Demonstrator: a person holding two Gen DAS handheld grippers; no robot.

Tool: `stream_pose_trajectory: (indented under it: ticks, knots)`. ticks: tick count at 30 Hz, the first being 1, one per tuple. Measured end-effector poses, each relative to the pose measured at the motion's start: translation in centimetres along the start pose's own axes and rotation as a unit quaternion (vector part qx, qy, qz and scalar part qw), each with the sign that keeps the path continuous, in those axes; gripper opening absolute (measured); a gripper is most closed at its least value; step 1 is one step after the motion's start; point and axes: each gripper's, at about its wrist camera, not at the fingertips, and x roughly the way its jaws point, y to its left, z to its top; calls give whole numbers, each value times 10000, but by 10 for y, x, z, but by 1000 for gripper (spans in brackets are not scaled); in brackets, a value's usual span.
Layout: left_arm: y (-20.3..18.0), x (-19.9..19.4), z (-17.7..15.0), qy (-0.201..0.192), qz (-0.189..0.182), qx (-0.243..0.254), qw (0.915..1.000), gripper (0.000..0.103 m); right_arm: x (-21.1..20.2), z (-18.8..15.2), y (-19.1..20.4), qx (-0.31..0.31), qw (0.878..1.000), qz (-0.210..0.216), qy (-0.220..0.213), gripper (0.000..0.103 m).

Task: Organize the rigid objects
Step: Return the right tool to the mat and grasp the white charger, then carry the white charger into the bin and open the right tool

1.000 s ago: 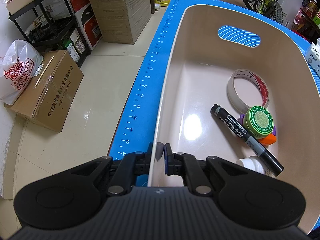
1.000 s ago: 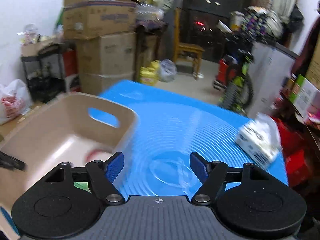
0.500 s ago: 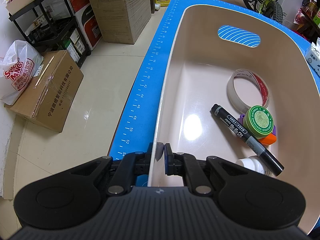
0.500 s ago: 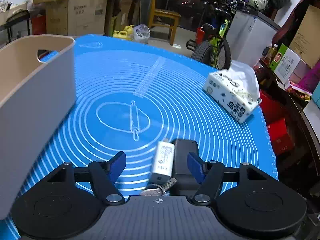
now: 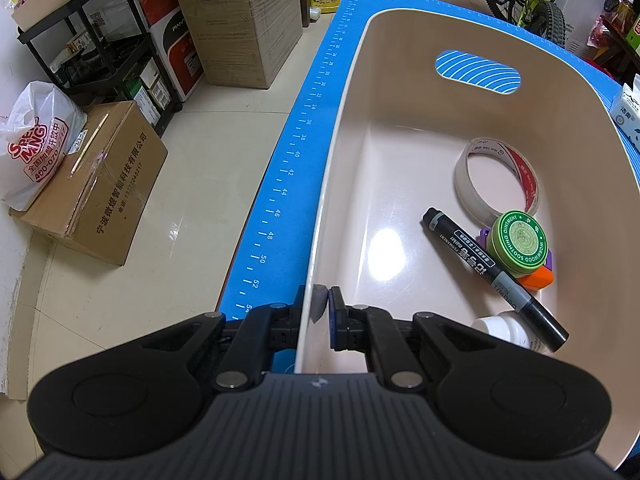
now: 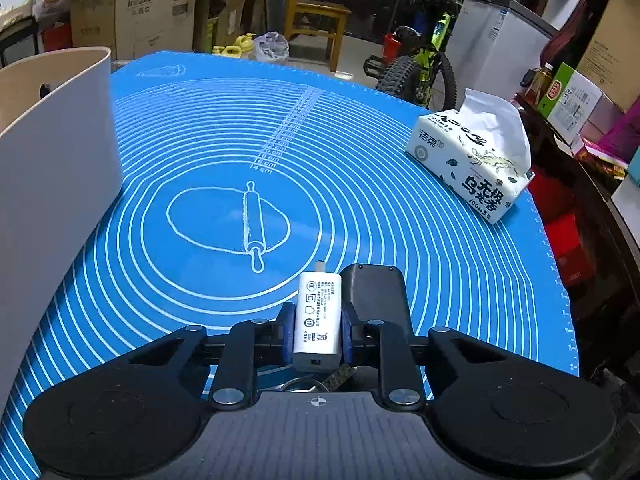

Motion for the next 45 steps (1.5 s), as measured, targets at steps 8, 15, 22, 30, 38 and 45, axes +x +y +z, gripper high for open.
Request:
stream_pose_trajectory:
  ticks: [8, 15, 22, 30, 38, 45]
  knots:
    - [1, 0, 0, -1, 3, 3, 10000, 11, -15, 7, -9, 240, 9994, 119, -212, 32]
    - [0, 0, 0, -3, 3, 5, 10000, 11, -30, 19, -5, 162, 9991, 236, -316, 32]
    - [1, 0, 0, -3, 2, 0, 10000, 11, -59, 38, 1, 18, 9980, 350, -534, 32]
    - [0, 1, 0, 0, -5, -1, 10000, 11, -117, 70, 32, -246, 9898, 829, -1134, 32]
    - [0, 1, 0, 0, 1, -1, 10000, 11, -149, 89, 78, -498, 9776, 1303, -1574, 32]
    - [0, 1, 0, -2, -1, 2, 10000, 11, -144, 84, 132, -888, 9730, 1602, -1403, 32]
